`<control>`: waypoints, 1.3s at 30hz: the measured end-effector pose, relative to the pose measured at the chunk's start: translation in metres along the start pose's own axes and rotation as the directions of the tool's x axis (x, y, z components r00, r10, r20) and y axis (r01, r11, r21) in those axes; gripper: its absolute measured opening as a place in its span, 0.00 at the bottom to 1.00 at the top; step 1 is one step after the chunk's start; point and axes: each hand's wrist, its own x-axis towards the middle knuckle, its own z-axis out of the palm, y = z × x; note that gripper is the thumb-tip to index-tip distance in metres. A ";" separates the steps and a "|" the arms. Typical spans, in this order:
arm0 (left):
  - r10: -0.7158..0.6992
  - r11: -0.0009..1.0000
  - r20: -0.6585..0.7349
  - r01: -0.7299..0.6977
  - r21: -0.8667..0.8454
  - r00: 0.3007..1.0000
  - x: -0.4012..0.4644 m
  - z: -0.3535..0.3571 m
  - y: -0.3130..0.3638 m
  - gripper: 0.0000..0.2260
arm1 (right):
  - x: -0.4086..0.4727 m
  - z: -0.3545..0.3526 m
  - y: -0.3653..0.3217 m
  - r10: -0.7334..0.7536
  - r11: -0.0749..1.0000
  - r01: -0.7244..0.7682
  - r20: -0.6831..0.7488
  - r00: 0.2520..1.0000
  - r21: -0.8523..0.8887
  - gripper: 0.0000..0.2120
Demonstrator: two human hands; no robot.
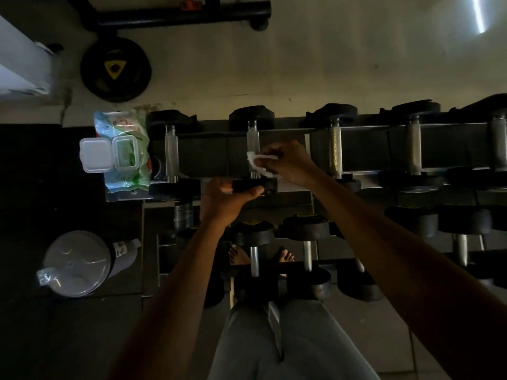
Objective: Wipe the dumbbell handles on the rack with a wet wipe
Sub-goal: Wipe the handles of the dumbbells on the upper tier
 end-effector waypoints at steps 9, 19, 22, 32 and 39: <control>-0.019 1.000 -0.006 0.019 -0.013 1.000 -0.003 -0.001 0.004 0.42 | -0.003 0.000 0.000 -0.226 0.927 0.239 0.081 0.971 -0.289 0.10; -0.048 0.999 -0.040 0.048 -0.010 0.998 -0.005 0.002 0.003 0.41 | 0.041 -0.004 -0.009 -0.226 0.960 0.146 -0.357 0.907 -0.238 0.11; -0.061 0.996 -0.068 0.057 -0.066 0.996 -0.010 0.002 0.006 0.37 | 0.046 -0.003 -0.010 -0.220 0.964 0.140 -0.379 0.899 -0.228 0.09; -0.086 0.993 -0.123 0.075 -0.088 0.989 -0.020 0.005 0.014 0.35 | 0.050 0.015 -0.031 -0.293 0.839 0.059 -0.359 0.886 -0.540 0.10; -0.086 0.993 -0.130 0.075 -0.088 0.988 -0.025 0.006 0.019 0.34 | 0.058 0.041 -0.037 -0.286 0.786 -0.009 -0.377 0.881 -0.618 0.07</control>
